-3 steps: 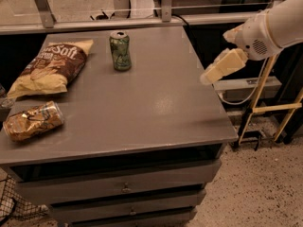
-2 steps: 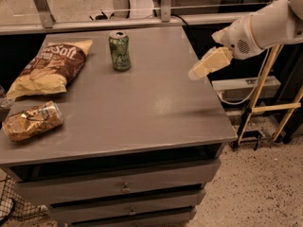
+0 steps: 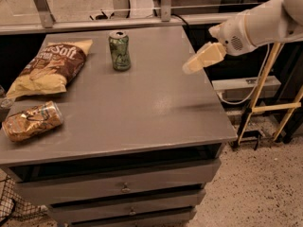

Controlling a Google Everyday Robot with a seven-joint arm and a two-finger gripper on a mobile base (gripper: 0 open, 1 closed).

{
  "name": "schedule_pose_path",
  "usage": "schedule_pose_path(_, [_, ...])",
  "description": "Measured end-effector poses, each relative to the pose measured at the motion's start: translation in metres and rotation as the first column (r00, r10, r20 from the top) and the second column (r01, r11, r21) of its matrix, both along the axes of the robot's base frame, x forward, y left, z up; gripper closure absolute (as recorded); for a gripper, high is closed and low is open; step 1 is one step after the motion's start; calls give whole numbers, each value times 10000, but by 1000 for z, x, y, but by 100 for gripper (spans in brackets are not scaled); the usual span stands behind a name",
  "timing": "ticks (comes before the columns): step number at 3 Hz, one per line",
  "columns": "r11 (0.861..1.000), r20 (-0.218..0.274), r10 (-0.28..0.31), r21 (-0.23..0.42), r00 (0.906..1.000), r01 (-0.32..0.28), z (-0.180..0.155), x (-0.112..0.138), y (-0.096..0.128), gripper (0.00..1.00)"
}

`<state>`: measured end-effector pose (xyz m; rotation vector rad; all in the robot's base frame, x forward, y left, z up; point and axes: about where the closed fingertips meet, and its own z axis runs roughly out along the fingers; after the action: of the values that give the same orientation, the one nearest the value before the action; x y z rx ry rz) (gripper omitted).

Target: Knock green can over

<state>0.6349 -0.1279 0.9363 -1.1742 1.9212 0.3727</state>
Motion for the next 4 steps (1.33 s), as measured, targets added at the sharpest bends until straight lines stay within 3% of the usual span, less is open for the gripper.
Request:
schedule_pose_path(1, [9997, 695, -35, 223, 9976, 19, 12, 36, 28, 0])
schedule_pose_path(2, [9987, 994, 197, 442, 9949, -242, 18, 65, 57, 0])
schedule_pose_path(4, [9919, 711, 1129, 508, 9911, -1167, 4, 92, 108, 0])
